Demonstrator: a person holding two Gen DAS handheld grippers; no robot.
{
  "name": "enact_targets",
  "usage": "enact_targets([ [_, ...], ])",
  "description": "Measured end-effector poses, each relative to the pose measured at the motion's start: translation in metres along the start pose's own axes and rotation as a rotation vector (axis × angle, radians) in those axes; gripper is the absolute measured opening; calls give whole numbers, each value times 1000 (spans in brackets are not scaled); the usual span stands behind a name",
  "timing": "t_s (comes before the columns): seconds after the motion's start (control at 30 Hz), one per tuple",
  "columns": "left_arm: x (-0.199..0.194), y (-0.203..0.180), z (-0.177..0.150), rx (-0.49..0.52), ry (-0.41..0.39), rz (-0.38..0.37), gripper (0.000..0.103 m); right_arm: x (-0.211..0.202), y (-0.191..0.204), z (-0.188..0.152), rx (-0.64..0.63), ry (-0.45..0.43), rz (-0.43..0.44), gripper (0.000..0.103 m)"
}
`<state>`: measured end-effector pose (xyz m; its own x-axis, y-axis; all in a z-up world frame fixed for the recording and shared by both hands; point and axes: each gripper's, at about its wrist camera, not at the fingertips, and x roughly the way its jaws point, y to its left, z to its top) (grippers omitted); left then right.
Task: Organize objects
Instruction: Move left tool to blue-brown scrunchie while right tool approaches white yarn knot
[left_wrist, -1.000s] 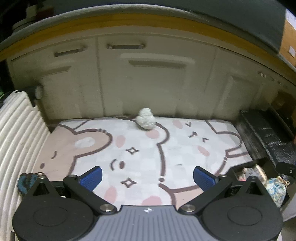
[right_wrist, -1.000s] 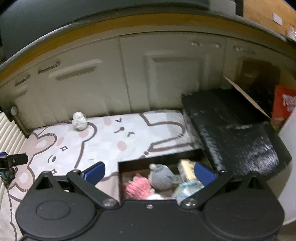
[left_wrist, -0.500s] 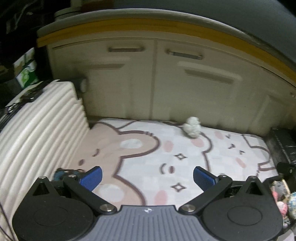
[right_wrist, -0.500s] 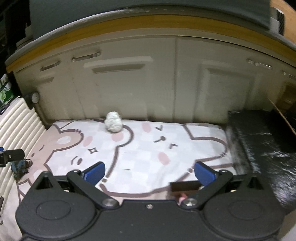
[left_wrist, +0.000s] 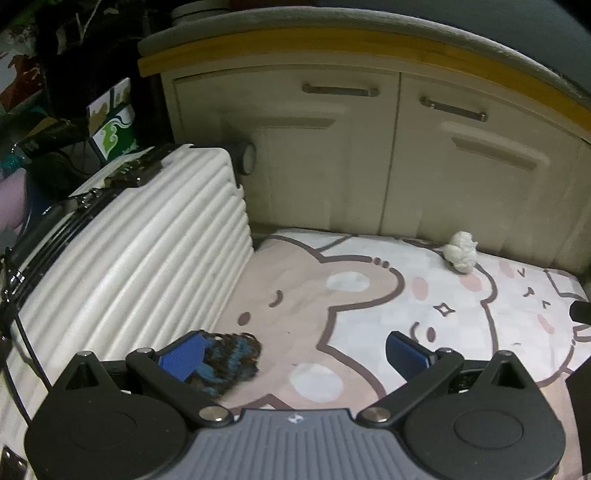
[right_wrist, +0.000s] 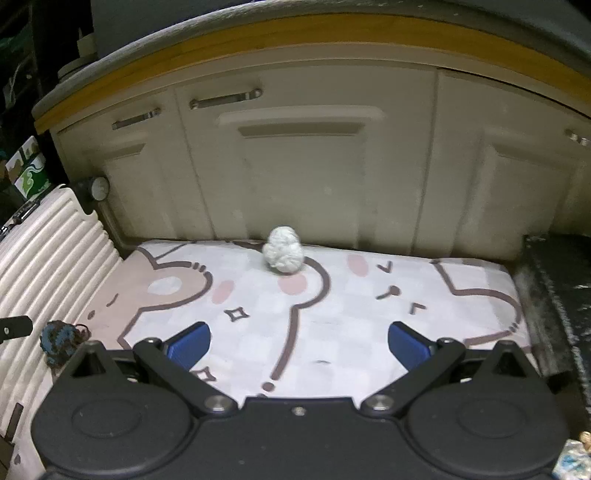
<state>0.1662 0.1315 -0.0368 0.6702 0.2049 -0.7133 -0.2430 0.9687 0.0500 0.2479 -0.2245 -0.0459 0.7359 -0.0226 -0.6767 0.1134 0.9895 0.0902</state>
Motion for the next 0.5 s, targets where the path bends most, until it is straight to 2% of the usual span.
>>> enact_targets([
  [0.17, 6, 15, 6, -37, 7, 23, 103, 15, 8, 5, -12, -5, 12, 103],
  [0.27, 13, 28, 8, -92, 7, 27, 103, 25, 12, 9, -33, -4, 11, 103],
  [0.5, 45, 48, -11, -194, 20, 85, 103, 51, 18, 17, -65, -1, 22, 103],
])
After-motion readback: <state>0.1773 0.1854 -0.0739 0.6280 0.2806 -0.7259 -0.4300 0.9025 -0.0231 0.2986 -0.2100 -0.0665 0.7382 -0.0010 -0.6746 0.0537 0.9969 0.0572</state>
